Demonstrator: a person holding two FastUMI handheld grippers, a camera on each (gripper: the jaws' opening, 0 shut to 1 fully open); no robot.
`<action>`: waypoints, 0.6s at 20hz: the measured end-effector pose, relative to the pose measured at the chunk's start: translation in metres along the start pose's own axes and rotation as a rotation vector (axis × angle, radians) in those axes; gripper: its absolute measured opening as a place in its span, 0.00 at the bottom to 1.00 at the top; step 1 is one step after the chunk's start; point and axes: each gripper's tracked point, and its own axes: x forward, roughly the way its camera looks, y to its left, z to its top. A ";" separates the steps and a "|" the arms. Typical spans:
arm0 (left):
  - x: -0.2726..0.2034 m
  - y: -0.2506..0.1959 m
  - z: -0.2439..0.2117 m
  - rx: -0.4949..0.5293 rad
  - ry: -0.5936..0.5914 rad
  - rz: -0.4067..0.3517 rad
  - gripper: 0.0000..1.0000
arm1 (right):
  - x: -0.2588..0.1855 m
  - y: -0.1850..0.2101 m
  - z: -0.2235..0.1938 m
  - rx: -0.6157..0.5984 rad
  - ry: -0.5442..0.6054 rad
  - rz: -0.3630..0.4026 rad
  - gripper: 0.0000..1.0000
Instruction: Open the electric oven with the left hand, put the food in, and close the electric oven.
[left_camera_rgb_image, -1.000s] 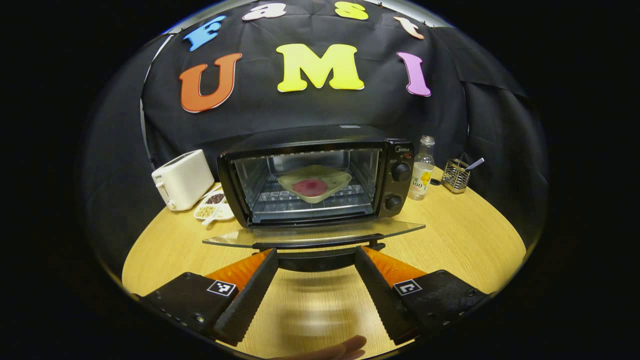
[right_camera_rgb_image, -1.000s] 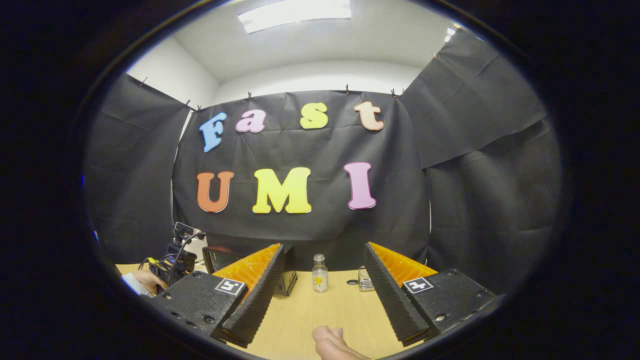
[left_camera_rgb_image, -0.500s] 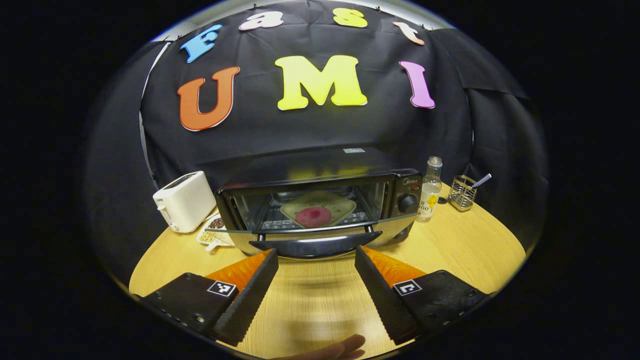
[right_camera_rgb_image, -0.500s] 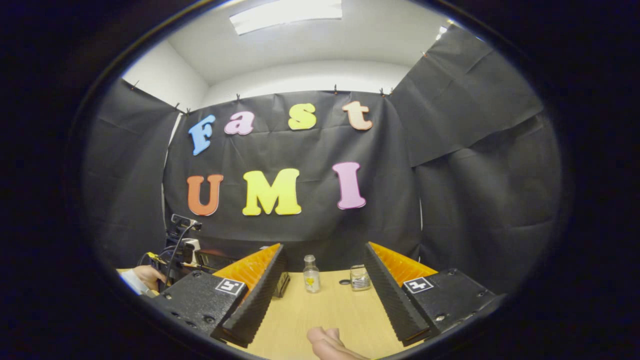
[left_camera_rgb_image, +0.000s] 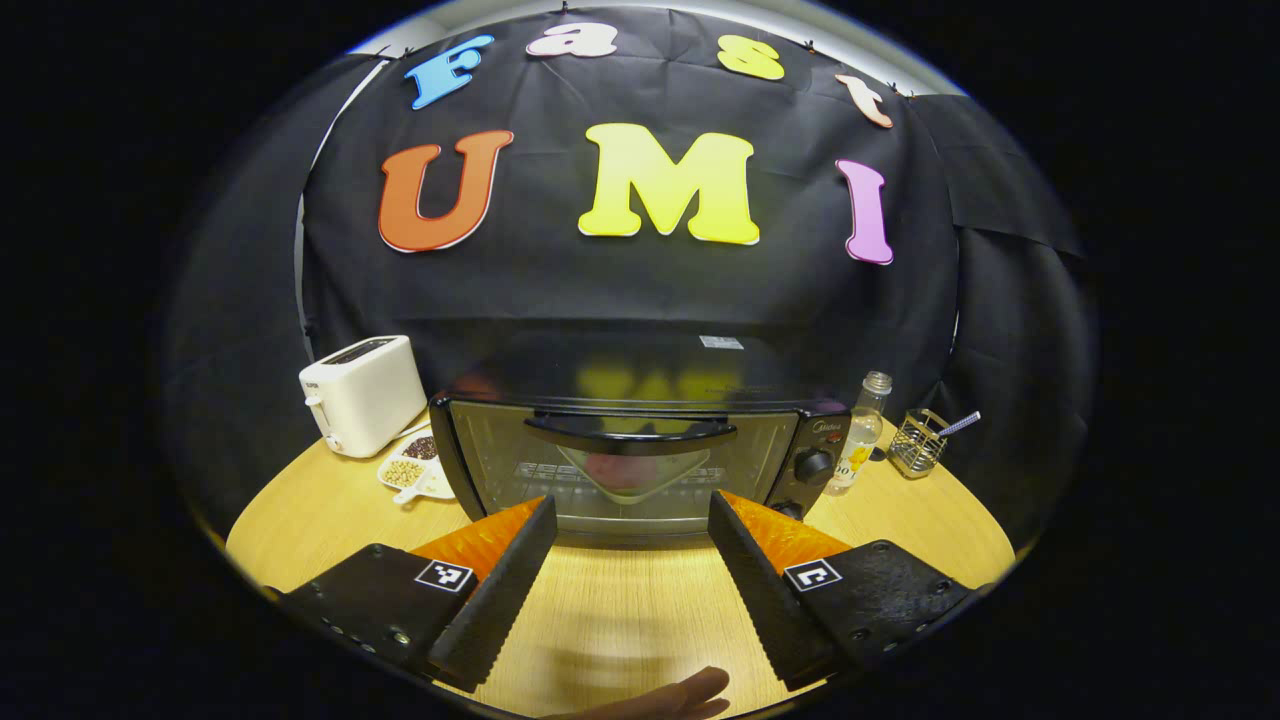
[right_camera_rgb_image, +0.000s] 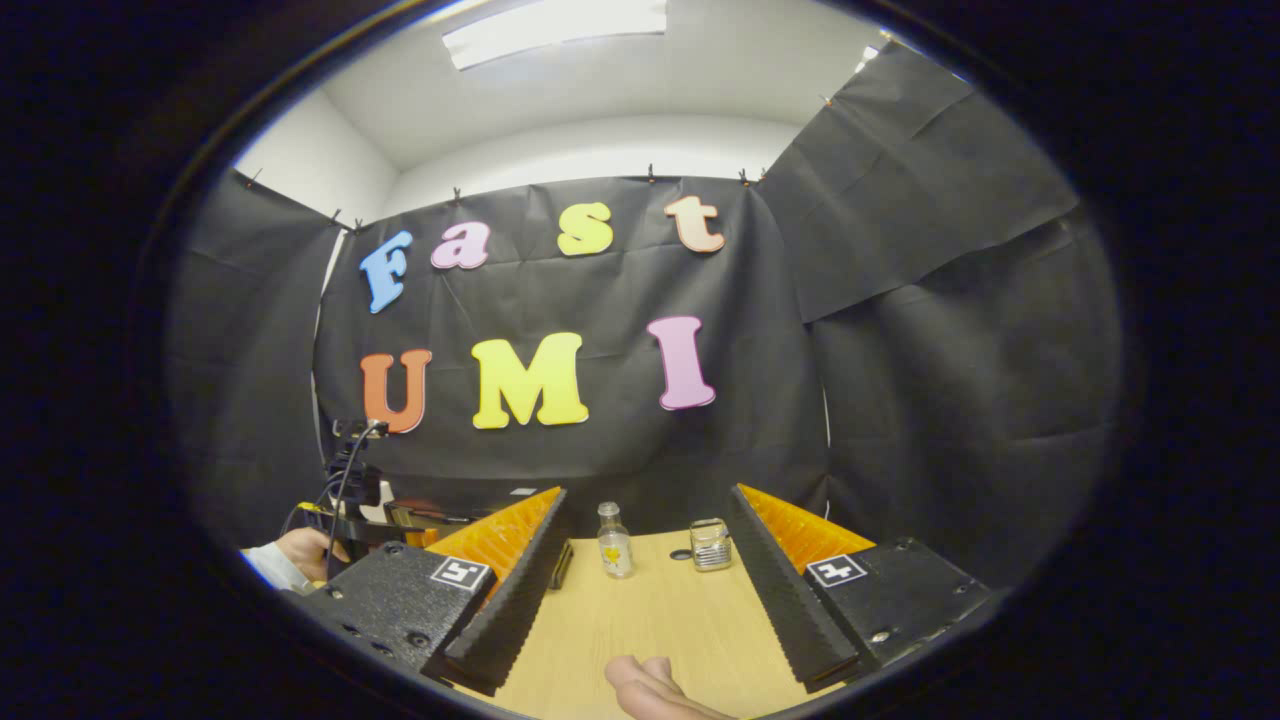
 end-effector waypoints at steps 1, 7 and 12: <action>-0.009 -0.001 0.004 0.001 -0.012 0.001 0.97 | -0.002 -0.001 0.000 0.013 0.006 -0.004 1.00; -0.070 0.000 0.040 0.030 -0.119 0.017 0.96 | -0.015 -0.003 0.004 0.049 0.024 -0.010 0.95; -0.144 -0.002 0.068 0.042 -0.210 0.026 0.96 | -0.038 -0.001 0.024 0.035 -0.017 -0.018 0.95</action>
